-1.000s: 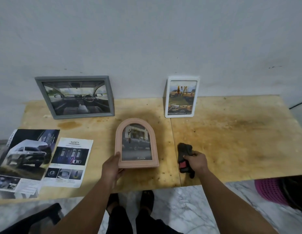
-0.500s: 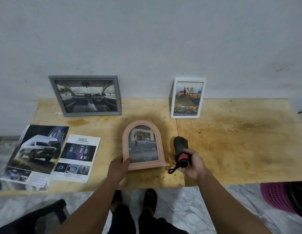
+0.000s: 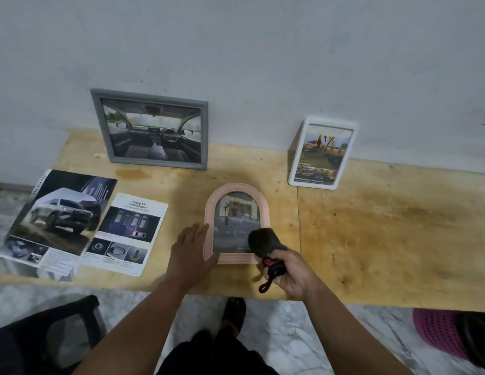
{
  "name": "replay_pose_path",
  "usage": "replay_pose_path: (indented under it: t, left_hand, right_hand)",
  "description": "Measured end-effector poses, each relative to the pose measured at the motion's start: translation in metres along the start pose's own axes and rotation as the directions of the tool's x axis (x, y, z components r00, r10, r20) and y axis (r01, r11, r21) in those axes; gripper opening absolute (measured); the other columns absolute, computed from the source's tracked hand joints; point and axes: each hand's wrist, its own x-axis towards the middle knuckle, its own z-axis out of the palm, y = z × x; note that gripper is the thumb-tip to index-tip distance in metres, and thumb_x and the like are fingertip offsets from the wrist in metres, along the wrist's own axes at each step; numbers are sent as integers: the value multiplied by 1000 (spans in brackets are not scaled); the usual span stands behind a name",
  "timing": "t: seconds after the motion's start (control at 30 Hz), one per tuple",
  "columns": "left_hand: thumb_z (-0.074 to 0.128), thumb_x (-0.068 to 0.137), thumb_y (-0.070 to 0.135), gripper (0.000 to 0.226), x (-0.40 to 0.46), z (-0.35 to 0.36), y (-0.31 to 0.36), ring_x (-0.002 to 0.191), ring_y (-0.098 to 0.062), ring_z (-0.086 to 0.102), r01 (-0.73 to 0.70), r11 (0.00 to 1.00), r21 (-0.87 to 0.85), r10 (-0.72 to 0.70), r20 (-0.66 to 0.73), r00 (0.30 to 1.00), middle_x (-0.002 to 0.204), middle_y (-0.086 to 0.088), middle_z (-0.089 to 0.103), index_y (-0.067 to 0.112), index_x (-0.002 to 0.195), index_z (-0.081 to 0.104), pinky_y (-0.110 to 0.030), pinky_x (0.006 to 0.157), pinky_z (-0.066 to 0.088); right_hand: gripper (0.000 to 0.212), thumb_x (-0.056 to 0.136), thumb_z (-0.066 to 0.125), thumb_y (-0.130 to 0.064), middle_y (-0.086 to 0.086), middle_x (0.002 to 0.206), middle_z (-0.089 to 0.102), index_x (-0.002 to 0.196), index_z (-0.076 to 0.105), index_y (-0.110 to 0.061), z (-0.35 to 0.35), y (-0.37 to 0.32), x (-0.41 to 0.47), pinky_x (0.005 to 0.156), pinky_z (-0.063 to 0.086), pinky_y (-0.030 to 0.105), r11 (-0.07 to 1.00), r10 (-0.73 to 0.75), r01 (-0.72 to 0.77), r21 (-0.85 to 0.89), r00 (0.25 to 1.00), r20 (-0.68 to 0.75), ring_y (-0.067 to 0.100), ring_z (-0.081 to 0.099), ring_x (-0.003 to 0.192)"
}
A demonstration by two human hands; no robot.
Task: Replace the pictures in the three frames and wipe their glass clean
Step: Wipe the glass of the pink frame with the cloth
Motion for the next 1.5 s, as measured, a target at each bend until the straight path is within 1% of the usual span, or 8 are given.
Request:
replay_pose_path:
  t: [0.23, 0.4, 0.63, 0.8, 0.93, 1.2, 1.33, 1.5]
  left_hand:
    - [27, 82, 95, 119, 28, 27, -28, 159, -34, 9, -223, 952, 211, 235, -33, 971, 173, -11, 6, 11, 165, 13, -57, 127, 10]
    - [42, 80, 91, 123, 24, 36, -46, 160, -26, 7, -333, 923, 196, 358, -113, 927, 173, -12, 8, 4, 163, 18, -57, 128, 13]
    - [56, 75, 84, 112, 31, 48, -51, 158, -24, 22, -373, 903, 215, 417, -223, 881, 169, -7, 26, 10, 158, 38, -64, 121, 23]
    - [41, 81, 92, 111, 33, 50, -53, 157, -26, 24, -369, 893, 257, 428, -233, 873, 170, -7, 25, 13, 159, 37, -63, 121, 24]
    - [35, 84, 93, 111, 32, 51, -53, 158, -25, 19, -365, 894, 260, 422, -218, 880, 171, -5, 20, 14, 161, 32, -62, 123, 22]
    - [40, 84, 92, 110, 31, 52, -56, 158, -25, 19, -378, 891, 253, 434, -226, 872, 171, -5, 19, 14, 160, 34, -62, 123, 23]
    - [40, 83, 93, 110, 31, 50, -54, 158, -25, 21, -377, 892, 248, 433, -231, 871, 171, -5, 22, 14, 160, 36, -62, 122, 23]
    - [43, 81, 92, 110, 32, 51, -53, 157, -25, 25, -374, 892, 253, 435, -258, 863, 170, -5, 25, 13, 158, 39, -62, 121, 26]
  right_hand:
    - [29, 99, 65, -33, 19, 102, 75, 117, 74, -12, 16, 13, 14, 68, 54, 38, 911, -304, 242, -334, 941, -146, 35, 69, 83]
    - [22, 101, 61, -27, -5, 101, 79, 121, 72, -26, 35, 10, 35, 65, 58, 23, 695, -543, 374, -614, 832, -108, 15, 76, 88]
    - [26, 99, 65, -24, -2, 95, 80, 124, 74, -24, 54, -2, 75, 67, 57, 23, 471, -624, 447, -761, 778, 71, 7, 72, 81]
    - [35, 100, 62, -30, -13, 119, 71, 135, 65, -29, 83, -5, 95, 91, 51, 23, -23, -691, 433, -901, 645, 327, 4, 64, 107]
    - [39, 100, 52, -33, 7, 128, 65, 138, 57, -26, 92, 15, 108, 81, 55, 37, -407, -571, 136, -903, 734, 367, 30, 66, 103]
    - [38, 97, 54, -29, 5, 116, 68, 135, 60, -29, 69, 40, 80, 76, 55, 36, -369, -473, 164, -915, 814, 337, 25, 66, 94]
    - [26, 99, 58, -24, 2, 101, 75, 120, 73, -26, 70, 7, 69, 76, 57, 33, -171, -304, 212, -962, 918, 256, 19, 68, 82]
    - [32, 97, 59, -25, 3, 108, 76, 127, 71, -27, 91, -39, 106, 80, 50, 30, -152, -664, 228, -962, 697, 270, 26, 68, 100]
